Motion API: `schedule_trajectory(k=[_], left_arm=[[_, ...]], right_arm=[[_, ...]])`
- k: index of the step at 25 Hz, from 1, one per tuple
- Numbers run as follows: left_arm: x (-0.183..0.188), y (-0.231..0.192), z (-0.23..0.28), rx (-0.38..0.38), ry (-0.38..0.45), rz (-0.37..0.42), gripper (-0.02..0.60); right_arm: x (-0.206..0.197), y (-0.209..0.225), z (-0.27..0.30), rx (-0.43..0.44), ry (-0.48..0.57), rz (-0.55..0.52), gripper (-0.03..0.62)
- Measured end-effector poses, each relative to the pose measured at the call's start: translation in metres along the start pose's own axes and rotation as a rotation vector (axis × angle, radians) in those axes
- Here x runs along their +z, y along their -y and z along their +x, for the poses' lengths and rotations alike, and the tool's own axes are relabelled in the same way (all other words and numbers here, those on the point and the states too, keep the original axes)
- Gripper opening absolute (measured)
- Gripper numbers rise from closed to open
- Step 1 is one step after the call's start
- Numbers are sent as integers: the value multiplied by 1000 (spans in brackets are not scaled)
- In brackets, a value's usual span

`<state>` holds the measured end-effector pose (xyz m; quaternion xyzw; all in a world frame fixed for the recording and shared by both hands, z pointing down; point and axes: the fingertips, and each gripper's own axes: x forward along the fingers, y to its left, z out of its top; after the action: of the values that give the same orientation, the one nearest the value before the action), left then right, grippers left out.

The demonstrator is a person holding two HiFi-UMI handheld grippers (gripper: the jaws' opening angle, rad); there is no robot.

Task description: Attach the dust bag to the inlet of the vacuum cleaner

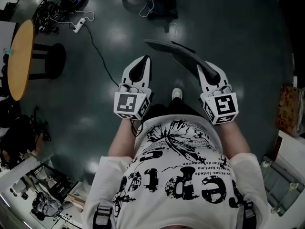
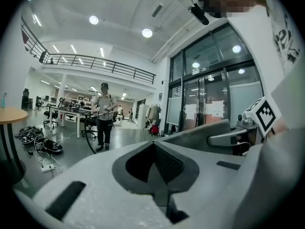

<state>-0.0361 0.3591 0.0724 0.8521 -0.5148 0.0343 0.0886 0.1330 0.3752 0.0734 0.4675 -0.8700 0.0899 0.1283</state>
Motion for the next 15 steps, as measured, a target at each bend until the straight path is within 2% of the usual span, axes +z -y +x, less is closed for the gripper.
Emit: schedule_trajectory(k=[3, 8, 15], left_arm=[[8, -4, 34, 16, 2, -4, 2], [-7, -27, 86, 31, -37, -14, 2], [-9, -81, 174, -12, -82, -29, 2]], right_arm=[[10, 40, 21, -6, -2, -9, 9], [7, 88, 67, -18, -20, 1, 9], [29, 131, 154, -15, -55, 23, 9]])
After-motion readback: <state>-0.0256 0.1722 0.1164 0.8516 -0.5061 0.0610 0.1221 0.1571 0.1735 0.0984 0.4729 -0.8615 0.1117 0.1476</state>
